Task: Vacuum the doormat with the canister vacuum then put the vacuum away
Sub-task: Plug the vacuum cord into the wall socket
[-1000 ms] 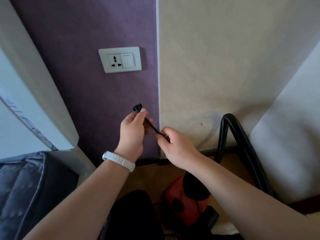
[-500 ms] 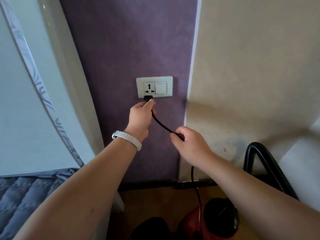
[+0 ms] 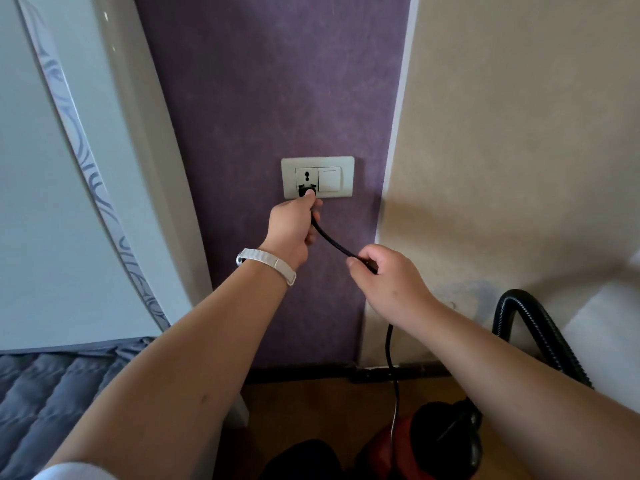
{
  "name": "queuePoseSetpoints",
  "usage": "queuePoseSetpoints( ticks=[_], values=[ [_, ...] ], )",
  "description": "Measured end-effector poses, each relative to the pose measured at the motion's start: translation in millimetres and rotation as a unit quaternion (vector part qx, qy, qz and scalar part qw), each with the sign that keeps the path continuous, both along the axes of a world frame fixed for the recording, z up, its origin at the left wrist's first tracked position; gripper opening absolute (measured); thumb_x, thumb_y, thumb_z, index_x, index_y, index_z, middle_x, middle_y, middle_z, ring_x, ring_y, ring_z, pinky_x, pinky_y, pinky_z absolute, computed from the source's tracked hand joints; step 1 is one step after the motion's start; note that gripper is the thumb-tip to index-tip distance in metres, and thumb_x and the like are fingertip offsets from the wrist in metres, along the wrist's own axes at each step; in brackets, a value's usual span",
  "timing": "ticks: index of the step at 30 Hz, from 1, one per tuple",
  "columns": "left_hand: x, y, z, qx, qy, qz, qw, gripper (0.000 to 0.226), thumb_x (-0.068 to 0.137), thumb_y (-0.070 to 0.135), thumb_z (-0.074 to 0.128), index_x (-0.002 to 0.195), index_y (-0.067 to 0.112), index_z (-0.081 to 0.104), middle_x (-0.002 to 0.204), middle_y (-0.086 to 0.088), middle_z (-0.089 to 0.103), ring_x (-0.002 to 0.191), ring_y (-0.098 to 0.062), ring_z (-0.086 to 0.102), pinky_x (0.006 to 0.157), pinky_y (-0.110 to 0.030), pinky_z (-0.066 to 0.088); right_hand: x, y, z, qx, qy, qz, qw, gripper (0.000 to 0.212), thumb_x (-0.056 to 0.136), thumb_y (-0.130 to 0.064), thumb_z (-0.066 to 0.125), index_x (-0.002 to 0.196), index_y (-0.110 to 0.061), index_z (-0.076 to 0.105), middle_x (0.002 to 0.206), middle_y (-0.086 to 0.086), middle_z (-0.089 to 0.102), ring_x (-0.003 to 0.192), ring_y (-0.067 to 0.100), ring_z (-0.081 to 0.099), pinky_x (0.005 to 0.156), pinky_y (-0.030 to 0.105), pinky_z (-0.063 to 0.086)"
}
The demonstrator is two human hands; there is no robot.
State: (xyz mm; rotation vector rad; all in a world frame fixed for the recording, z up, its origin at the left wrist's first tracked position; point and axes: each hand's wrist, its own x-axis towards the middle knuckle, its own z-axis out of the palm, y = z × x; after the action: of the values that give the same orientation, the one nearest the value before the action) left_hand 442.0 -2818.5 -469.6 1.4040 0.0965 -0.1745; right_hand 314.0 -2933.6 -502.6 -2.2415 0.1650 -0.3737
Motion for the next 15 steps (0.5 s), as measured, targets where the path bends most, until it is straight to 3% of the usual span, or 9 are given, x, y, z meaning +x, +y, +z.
queuePoseSetpoints(
  ticks=[15],
  values=[
    [15, -12, 19, -0.013, 0.055, 0.048, 0.997, 0.02, 0.094, 0.013, 0.053, 0.075, 0.015, 0.061, 0.074, 0.002, 0.057, 0.054, -0.008, 0.041, 0.039, -0.019, 0.028, 11, -3, 19, -0.02, -0.046, 0.012, 0.999, 0.032, 0.099, -0.034, 0.053, 0.074, -0.015, 0.053, 0.055, -0.002, 0.049, 0.05, 0.015, 0.046, 0.05, 0.034, 0.038]
  ],
)
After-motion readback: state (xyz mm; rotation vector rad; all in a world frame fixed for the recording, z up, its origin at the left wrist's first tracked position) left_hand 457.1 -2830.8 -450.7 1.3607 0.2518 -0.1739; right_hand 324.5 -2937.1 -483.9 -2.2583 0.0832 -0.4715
